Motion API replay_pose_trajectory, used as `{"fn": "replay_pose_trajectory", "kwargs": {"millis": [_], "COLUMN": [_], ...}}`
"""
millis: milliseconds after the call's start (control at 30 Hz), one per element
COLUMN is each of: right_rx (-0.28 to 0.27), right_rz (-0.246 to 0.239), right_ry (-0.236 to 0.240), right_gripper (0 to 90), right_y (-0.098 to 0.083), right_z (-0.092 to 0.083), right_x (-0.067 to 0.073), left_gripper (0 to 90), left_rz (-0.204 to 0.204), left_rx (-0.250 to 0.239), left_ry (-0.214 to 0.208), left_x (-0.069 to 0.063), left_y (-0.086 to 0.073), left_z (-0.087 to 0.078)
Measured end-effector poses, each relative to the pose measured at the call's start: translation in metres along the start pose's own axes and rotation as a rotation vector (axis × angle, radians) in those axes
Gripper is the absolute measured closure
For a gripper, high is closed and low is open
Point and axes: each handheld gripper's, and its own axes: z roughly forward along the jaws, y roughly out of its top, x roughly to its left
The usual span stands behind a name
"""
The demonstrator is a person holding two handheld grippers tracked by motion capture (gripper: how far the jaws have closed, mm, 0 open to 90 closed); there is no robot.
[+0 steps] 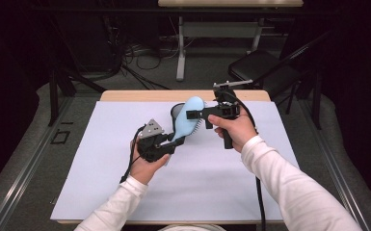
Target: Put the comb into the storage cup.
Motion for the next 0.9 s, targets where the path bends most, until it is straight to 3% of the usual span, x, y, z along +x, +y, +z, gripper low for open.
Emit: {"fn": "replay_pose_trajectory", "kwargs": {"millis": [200, 900], "right_rx": [0.004, -0.02], "right_rz": [-0.003, 0.064], "right_ry": [0.008, 0.061], "right_gripper": [12.2, 19.7], "right_y": [-0.001, 0.0], "right_z": [0.007, 0.014], "right_x": [0.002, -0.003], "left_gripper": [69.7, 69.7], "left_rz": [0.0, 0.008], "left_rx": [-0.005, 0.001], "left_ry": [-0.002, -0.001], "left_x": [-0.001, -0.002], "left_y": [0.0, -0.001], "left_z": [0.0, 0.001]}}
